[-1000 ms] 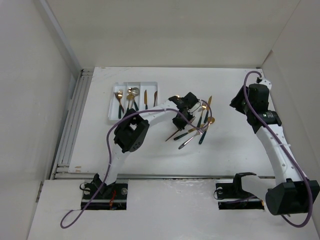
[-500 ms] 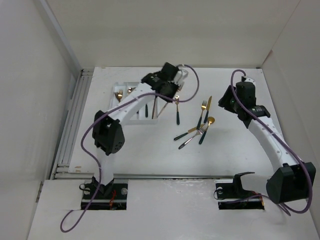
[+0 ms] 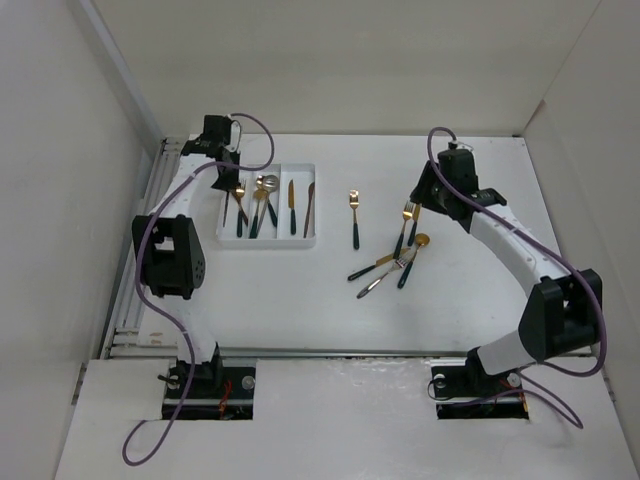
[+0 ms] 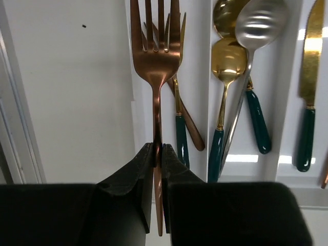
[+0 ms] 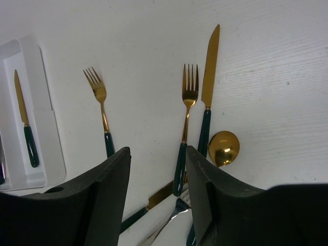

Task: Sort the eating utensils into containers

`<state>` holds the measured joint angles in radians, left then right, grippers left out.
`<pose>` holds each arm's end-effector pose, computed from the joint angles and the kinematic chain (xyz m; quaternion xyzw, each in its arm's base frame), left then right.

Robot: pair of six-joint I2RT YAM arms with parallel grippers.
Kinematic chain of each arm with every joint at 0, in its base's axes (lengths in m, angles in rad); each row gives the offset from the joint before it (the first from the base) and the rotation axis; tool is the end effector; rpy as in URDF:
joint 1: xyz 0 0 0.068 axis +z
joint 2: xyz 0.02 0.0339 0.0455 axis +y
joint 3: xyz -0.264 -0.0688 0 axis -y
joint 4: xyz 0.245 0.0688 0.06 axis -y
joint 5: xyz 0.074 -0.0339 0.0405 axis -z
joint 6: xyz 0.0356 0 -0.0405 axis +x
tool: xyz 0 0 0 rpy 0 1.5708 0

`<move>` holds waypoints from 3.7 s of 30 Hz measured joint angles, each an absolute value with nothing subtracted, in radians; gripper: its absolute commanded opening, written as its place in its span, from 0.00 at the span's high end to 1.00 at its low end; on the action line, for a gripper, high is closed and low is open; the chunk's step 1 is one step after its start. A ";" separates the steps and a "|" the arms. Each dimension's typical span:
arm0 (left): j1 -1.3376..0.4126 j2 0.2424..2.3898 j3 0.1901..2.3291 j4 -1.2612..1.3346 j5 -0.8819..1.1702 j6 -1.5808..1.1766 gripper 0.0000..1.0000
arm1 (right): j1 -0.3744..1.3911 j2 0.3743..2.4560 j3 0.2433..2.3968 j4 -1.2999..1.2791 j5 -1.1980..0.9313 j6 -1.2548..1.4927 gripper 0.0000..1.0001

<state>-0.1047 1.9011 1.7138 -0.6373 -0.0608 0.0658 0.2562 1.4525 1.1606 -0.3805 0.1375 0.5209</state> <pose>0.4297 -0.0430 0.2961 0.0682 0.9283 0.0212 0.3648 0.3168 0.0779 0.2946 0.1482 0.8869 0.1069 0.4244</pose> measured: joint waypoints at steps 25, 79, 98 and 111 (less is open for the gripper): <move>-0.060 2.101 1.694 -0.534 -0.001 0.044 0.42 | 0.263 1.616 1.254 -0.466 0.206 0.536 0.45; -0.205 1.843 1.761 -0.649 0.146 0.098 0.33 | 0.302 1.909 1.465 -0.555 0.073 0.453 1.00; -0.465 1.837 1.894 -0.715 0.712 0.152 0.15 | 0.566 1.703 1.552 -0.324 -0.020 0.665 1.00; -0.463 1.845 1.871 -0.691 0.629 0.114 0.44 | 0.589 1.694 1.552 -0.302 -0.023 0.753 1.00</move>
<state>-0.4633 1.8450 1.8713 -0.6914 0.6292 0.1139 0.5892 1.6943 1.5524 -0.3019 -0.0231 0.7532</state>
